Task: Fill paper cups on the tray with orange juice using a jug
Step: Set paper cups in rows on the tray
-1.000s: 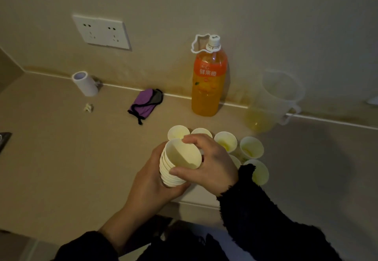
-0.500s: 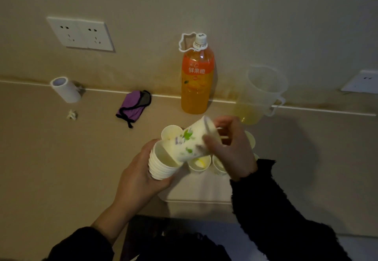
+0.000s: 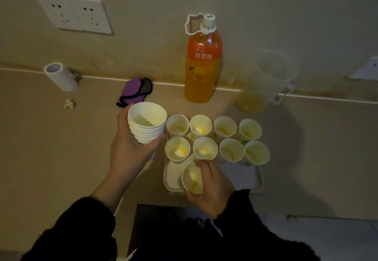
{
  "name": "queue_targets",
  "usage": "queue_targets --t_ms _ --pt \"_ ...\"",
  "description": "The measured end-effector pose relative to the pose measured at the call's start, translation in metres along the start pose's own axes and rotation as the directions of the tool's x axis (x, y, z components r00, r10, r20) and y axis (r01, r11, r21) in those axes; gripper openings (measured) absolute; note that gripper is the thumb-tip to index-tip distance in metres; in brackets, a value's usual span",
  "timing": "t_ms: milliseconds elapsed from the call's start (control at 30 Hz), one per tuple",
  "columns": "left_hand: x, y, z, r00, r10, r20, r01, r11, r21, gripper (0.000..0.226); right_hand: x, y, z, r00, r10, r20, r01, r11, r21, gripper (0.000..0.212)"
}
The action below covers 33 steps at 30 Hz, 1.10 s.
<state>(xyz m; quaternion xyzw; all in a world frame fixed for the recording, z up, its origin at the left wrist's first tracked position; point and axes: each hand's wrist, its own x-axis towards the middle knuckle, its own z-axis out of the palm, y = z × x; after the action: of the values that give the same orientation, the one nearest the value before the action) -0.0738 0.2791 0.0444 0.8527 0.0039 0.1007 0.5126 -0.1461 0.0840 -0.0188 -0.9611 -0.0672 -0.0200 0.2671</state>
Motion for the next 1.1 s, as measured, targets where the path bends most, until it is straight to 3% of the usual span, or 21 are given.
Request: queue_targets --t_ms 167,300,467,567,900,1100 --pt "0.004 0.000 0.001 1.000 0.026 0.016 -0.025 1.000 -0.017 0.081 0.002 0.003 0.025 0.996 0.017 -0.090 -0.021 0.999 -0.045 0.063" --pt "0.006 0.001 0.002 0.999 0.038 0.024 -0.038 0.999 -0.012 0.082 0.006 0.006 0.032 0.998 0.043 -0.051 -0.049 0.992 -0.115 0.068" --pt "0.006 0.000 0.003 0.998 0.054 0.032 -0.054 0.998 -0.015 0.084 0.008 0.005 0.042 0.994 0.109 0.020 -0.105 0.984 -0.146 0.096" --pt "0.005 -0.001 0.003 0.998 0.046 0.033 -0.046 0.999 -0.021 0.084 0.012 0.004 0.043 0.995 0.096 0.012 -0.093 0.979 -0.183 0.102" --pt "0.002 -0.002 0.003 0.999 0.023 0.041 -0.022 1.000 -0.017 0.085 0.017 -0.001 0.043 0.997 0.072 0.006 -0.071 0.991 -0.113 0.092" --pt "0.002 -0.003 0.003 0.999 0.017 0.044 -0.016 1.000 -0.016 0.085 0.016 -0.002 0.040 0.996 0.081 0.030 -0.079 0.996 -0.050 0.075"
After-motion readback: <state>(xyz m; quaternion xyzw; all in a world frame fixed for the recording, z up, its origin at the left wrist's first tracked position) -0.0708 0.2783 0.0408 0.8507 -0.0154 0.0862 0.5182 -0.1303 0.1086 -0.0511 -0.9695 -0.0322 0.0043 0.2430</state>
